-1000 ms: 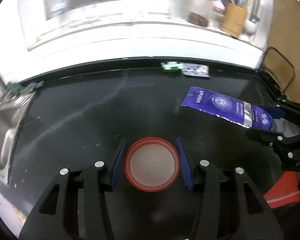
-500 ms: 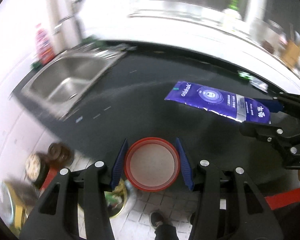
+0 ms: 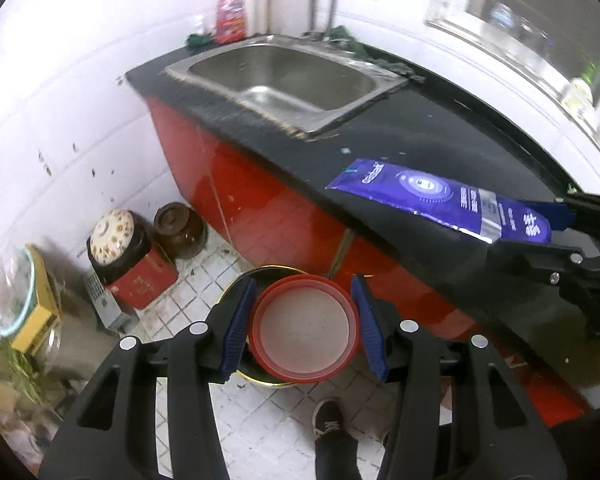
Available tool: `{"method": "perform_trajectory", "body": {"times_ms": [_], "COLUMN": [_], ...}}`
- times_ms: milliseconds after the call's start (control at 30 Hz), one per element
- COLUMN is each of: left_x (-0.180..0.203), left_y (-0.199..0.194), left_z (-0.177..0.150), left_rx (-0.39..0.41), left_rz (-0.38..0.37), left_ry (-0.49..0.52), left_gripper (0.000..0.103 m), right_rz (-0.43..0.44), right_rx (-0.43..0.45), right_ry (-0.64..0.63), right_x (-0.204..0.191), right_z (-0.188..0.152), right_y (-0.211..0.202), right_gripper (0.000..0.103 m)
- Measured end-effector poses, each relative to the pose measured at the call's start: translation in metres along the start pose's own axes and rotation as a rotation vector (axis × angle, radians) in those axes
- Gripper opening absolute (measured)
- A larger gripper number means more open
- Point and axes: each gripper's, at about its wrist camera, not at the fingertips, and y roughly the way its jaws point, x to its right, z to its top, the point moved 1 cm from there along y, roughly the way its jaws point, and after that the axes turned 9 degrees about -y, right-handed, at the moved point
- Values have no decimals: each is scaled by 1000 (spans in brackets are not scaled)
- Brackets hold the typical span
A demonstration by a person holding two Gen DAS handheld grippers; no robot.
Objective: Collect trash
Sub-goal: 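Carry the toothpaste tube and lid over the floor bin with both tools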
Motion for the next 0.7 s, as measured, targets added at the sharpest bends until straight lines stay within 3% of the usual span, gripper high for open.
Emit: {"method": "perform_trajectory", "body": {"times_ms": [167,367,700], "left_x": [-31,-41,-40], "left_y": [28,50,65], "left_z": [0,-3,2], "left_rx": [-21,-51,-63], "left_rz": [11,10,-4], "left_ry": [-44,-60,-61], "left_gripper": [48,48,48], "right_rz": [20,10,12], "right_rx": [-58,-118,-146], "right_ry": [-3,-12,-14], "right_x": [-18,-26,-19], "right_z": [19,33,39], "right_y": [38,71,83], "right_gripper": [55,55,55]}}
